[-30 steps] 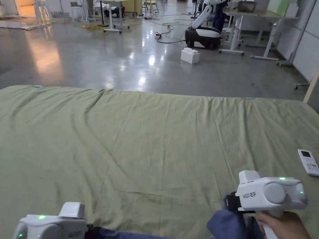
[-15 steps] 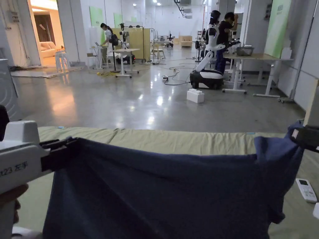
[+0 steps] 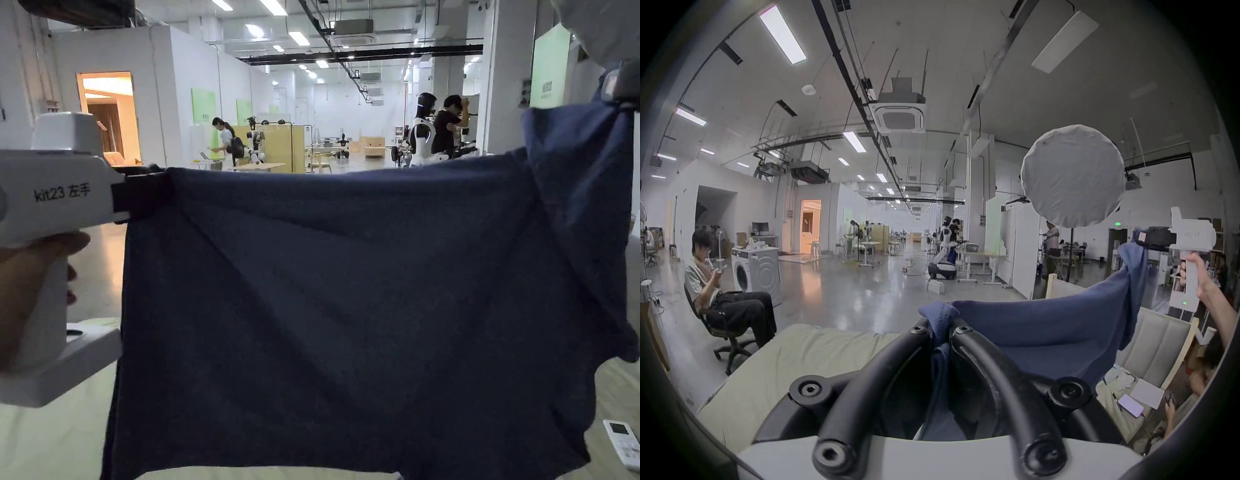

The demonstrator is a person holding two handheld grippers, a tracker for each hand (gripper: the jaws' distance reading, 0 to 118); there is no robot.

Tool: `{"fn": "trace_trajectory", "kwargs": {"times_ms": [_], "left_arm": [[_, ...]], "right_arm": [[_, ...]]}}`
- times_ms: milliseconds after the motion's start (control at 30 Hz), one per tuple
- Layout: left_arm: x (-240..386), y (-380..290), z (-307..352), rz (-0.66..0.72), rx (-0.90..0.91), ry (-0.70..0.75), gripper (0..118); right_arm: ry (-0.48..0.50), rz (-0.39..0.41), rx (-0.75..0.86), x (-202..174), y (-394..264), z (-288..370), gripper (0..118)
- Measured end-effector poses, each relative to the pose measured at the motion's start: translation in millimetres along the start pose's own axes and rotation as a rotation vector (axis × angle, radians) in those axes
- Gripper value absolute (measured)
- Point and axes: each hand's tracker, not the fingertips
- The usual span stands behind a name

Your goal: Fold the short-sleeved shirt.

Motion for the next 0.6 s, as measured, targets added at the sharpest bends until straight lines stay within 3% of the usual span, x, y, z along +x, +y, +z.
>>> {"fn": "trace_trajectory", "kwargs": {"times_ms": [333,400,600], "left_arm": [[-1.4,28.5,-36.5,-0.034,0.018,0.012,8],[-0.4,25.7,-41.4,-0.044,0.004,0.013,8],[-6.9,17.0,-69.3,-0.024,-0.017,0.021,8]], "right_arm": [[-0.08,0.065,0.005,-14.6,40.1,-30.7,5],[-0.104,0.115,0.043,-19.6,38.6,-33.4,5],[-0.103,0.097,0.02,-21.2,26.3,-59.8,5]]}}
